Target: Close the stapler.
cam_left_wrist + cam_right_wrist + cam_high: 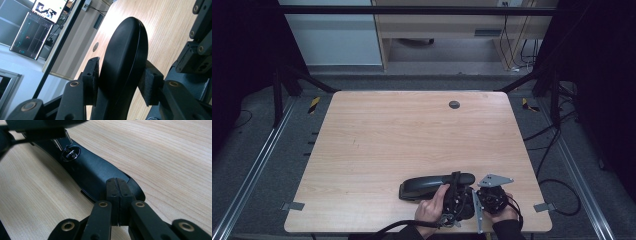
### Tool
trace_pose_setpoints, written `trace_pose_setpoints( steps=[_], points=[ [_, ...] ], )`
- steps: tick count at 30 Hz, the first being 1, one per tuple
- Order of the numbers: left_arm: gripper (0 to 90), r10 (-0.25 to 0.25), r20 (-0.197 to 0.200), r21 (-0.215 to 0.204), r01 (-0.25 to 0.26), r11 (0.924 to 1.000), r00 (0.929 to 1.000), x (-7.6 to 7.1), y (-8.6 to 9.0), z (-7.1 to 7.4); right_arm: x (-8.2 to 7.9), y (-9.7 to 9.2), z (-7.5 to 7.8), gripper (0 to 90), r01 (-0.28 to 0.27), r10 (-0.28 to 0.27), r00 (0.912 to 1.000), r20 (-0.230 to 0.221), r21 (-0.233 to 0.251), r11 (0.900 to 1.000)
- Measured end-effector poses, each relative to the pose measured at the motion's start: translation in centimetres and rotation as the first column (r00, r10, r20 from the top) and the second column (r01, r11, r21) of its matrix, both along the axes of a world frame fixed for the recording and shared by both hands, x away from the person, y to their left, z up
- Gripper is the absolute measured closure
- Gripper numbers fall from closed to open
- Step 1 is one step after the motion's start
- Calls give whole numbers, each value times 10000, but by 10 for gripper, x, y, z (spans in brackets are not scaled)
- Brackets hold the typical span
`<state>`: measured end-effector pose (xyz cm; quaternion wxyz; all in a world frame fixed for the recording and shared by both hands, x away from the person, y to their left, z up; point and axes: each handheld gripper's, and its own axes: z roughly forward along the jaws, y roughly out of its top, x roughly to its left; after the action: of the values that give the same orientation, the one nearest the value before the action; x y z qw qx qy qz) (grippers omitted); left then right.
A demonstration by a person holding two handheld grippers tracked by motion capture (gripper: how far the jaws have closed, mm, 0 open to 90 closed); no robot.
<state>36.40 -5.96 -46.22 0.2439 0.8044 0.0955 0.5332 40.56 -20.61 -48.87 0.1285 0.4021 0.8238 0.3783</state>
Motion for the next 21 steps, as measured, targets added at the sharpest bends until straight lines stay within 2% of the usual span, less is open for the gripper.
trace_pose_setpoints(
  steps=[1, 6, 21],
  points=[
    [548, 10, 4, 110, -10, 9999, 10000, 0, 0, 0, 0, 0, 0, 896, 29, -29, 10000, -9, -12, 10000],
    [548, -89, -26, 92, 90, 9999, 10000, 0, -1, -3, 0, -1, 0, 889, 53, -53, 10000, -56, -7, 10000],
    [547, -151, 111, 519, 145, 9985, 9998, 0, -4, -7, 0, -3, -1, 883, 78, -78, 10000, 12, 62, 10000]
  ],
)
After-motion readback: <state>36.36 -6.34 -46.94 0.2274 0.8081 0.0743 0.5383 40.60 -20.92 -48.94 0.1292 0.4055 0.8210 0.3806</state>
